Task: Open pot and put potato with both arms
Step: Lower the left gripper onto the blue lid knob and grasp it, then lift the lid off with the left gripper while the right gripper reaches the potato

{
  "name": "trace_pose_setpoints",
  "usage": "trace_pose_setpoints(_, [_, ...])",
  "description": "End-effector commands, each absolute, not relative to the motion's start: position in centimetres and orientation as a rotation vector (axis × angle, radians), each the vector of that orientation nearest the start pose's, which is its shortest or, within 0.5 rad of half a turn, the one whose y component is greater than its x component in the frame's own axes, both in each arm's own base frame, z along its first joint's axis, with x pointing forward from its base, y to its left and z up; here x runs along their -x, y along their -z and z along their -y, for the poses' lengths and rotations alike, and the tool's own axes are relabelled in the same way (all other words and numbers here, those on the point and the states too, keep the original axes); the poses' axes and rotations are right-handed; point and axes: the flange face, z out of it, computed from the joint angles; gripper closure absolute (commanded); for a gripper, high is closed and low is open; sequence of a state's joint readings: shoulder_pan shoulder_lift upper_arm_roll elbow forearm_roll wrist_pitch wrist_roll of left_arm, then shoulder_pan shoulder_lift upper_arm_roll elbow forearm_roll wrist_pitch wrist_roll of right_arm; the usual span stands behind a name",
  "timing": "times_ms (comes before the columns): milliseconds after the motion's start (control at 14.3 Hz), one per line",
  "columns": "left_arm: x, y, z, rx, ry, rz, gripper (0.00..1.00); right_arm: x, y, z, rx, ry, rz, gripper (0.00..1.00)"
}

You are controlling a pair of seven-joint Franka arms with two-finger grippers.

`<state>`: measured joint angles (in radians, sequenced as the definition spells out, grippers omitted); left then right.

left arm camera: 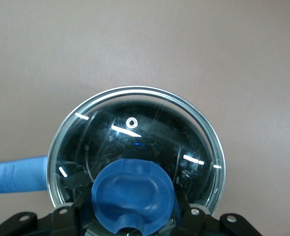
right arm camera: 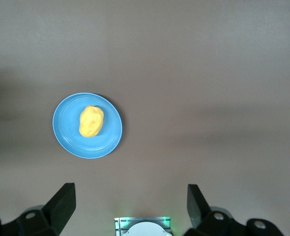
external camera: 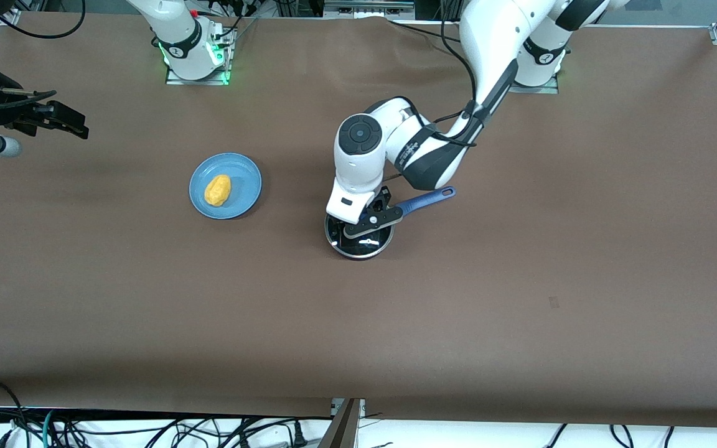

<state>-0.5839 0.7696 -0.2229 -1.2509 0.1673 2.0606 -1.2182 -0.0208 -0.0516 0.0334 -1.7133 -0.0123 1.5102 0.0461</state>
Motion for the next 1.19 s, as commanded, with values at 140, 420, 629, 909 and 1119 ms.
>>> trace_pose_setpoints(140, [-60.2, -38.7, 42.4, 3.152, 0.075, 0.519, 0.51, -52.7, -55.6, -5.0, 3.140, -0.361, 0.050, 0.00])
trace_pose_setpoints(420, [-65.4, -40.3, 26.4, 3.215, 0.014, 0.191, 0.51, -54.8, -50.2, -10.6, 3.161, -0.367, -0.026, 0.00])
trace_pose_setpoints(629, [-66.8, -38.7, 14.1, 3.193, -0.039, -0.118, 0.50, -54.6, -44.3, -13.6, 3.175, -0.301, -0.209, 0.00])
trace_pose_setpoints(909, [-66.3, -33.7, 3.1, 3.158, -0.127, -0.187, 0.51, -52.3, -35.3, -14.5, 3.177, -0.303, -0.480, 0.00])
trace_pose_setpoints(1119, [-64.7, -29.0, -1.6, 3.198, -0.067, -0.277, 0.51, -51.2, -30.6, -14.3, 3.162, -0.286, -0.569, 0.00])
